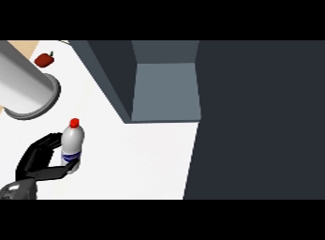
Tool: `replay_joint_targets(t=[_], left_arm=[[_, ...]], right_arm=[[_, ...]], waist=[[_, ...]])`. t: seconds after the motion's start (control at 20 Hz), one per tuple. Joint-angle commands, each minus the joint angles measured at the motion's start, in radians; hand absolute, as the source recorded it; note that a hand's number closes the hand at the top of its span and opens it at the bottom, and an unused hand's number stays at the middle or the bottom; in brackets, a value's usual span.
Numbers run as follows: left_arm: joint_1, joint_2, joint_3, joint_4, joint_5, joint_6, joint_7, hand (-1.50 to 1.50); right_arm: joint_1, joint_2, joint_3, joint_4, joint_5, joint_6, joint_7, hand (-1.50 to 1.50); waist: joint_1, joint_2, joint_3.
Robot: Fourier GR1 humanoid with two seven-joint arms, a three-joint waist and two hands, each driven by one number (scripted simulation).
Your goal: Pick up the bottled water, place it into the cabinet and close the cabinet
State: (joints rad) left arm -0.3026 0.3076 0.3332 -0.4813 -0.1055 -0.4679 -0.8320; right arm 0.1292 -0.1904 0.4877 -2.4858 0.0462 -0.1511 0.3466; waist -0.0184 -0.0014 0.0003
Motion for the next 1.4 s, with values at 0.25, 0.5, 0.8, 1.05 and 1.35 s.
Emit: replay_joint_targets(t=[0.25,0.5,0.8,1.05,1.35], left_arm=[[-0.005,-0.236,-0.101,-0.133,-0.084,0.309,-0.123,1.50],[-0.036,-0.298,-0.112,-0.189,-0.063,0.460,-0.088,1.50],[0.016,-0.306,-0.386,-0.342,0.218,0.490,0.017,1.50],[0.011,-0.307,-0.550,-0.512,0.338,0.580,0.167,1.50],[-0.029,-0.307,-0.617,-0.634,0.383,0.697,0.291,1.50]], right_arm=[[0.047,-0.027,0.011,-0.084,0.039,-0.011,0.008,-1.50],[0.011,0.004,0.056,0.010,0.073,-0.026,-0.028,-1.50],[0.002,-0.017,0.040,-0.096,0.046,-0.043,0.073,-1.50],[0.014,-0.045,-0.017,-0.106,-0.012,-0.026,0.062,-1.50],[0.073,-0.054,0.059,-0.134,0.067,-0.032,0.030,-1.50]], waist=[[0.008,-0.004,0.000],[0.015,-0.001,0.000],[0.014,-0.006,0.000],[0.011,-0.003,0.000],[0.009,-0.003,0.000]])
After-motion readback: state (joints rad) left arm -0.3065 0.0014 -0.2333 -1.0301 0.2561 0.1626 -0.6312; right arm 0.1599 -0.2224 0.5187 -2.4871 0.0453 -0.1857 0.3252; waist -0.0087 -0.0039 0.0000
